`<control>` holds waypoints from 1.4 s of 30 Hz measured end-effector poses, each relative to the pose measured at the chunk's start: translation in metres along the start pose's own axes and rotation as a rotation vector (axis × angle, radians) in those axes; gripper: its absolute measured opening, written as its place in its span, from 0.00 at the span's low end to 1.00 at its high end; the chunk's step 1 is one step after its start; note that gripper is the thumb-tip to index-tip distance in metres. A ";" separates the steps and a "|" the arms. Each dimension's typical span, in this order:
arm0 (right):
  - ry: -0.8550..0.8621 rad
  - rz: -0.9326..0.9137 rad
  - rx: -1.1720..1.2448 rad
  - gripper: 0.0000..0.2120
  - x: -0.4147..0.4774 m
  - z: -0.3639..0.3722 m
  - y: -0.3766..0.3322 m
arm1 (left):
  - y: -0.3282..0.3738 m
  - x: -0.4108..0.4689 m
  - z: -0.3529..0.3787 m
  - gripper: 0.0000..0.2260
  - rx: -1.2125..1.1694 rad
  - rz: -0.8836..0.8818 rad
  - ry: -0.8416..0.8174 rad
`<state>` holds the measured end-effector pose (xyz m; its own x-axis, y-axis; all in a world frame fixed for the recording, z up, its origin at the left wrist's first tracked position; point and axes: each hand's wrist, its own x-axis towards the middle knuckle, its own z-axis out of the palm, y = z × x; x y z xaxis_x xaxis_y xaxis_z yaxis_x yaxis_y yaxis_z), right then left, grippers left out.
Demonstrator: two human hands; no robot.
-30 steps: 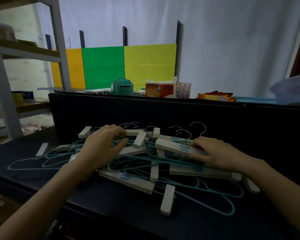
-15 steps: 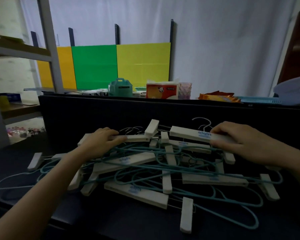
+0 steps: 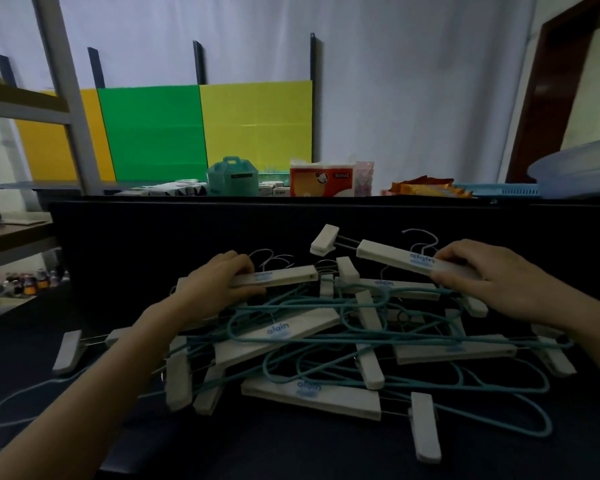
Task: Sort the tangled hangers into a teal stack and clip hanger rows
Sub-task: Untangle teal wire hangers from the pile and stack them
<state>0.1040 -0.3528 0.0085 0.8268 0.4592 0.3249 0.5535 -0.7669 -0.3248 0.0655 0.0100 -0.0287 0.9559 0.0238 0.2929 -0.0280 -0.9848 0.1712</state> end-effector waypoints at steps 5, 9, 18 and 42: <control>0.080 0.027 0.011 0.10 -0.007 -0.001 -0.003 | 0.002 0.004 -0.013 0.13 0.014 0.032 0.095; 0.145 0.038 0.036 0.10 -0.013 -0.003 -0.006 | 0.006 0.006 -0.025 0.14 -0.014 0.041 0.141; 0.220 0.070 0.024 0.10 -0.037 -0.021 -0.004 | 0.028 0.013 -0.035 0.16 0.041 0.174 0.160; 0.354 0.422 -0.191 0.20 -0.309 -0.184 0.186 | 0.420 0.002 0.058 0.16 -0.264 0.635 0.095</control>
<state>-0.0667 -0.7194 0.0111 0.8700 -0.0559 0.4899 0.1286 -0.9334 -0.3349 0.0730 -0.4135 -0.0104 0.7017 -0.5163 0.4910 -0.6548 -0.7389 0.1589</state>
